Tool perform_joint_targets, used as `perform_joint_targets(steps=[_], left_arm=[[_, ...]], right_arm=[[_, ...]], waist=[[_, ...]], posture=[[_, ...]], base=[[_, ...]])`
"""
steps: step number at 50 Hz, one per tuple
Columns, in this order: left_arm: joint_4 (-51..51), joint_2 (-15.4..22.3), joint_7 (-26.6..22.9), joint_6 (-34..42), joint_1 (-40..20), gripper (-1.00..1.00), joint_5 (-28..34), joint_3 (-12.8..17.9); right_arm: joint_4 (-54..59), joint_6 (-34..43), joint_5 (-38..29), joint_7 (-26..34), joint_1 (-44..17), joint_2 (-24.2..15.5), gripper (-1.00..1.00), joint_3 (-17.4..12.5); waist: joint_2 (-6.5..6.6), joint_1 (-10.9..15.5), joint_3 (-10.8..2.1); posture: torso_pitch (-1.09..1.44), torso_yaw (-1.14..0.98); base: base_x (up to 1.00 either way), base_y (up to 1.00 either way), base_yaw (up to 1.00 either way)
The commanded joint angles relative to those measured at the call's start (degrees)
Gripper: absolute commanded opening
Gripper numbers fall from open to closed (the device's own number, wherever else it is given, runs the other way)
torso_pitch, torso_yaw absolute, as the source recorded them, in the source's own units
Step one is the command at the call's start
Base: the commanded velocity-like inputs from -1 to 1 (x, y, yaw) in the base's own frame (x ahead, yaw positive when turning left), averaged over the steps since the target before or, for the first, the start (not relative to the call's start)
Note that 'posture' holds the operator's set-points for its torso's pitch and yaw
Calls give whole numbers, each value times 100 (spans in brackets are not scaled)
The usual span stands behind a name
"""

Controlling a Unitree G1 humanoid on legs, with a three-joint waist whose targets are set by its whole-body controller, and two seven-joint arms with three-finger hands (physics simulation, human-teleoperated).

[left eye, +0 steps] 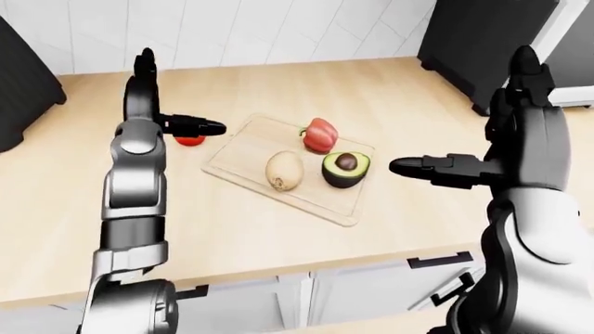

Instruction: Place the avocado, onion, tomato and bell pepper on the cutting board.

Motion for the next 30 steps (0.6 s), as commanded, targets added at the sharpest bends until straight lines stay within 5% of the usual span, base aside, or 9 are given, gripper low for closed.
perform_joint_targets(steps=[1, 19, 30], left_arm=[[-228, 113, 163, -406, -291, 100, -115, 29], [2479, 369, 804, -2001, -918, 100, -184, -78], [2868, 314, 878, -2216, -837, 100, -188, -131]], right_arm=[[-99, -163, -5, -14, -138, -28, 100, 21], [-44, -21, -91, 68, -342, -126, 100, 55], [-101, -70, -110, 91, -229, -99, 100, 19]], waist=[[42, -13, -194], [88, -31, -211], [97, -54, -221]], posture=[[0, 0], [0, 0], [0, 0]], base=[[0, 0, 0], [0, 0, 0], [0, 0, 0]])
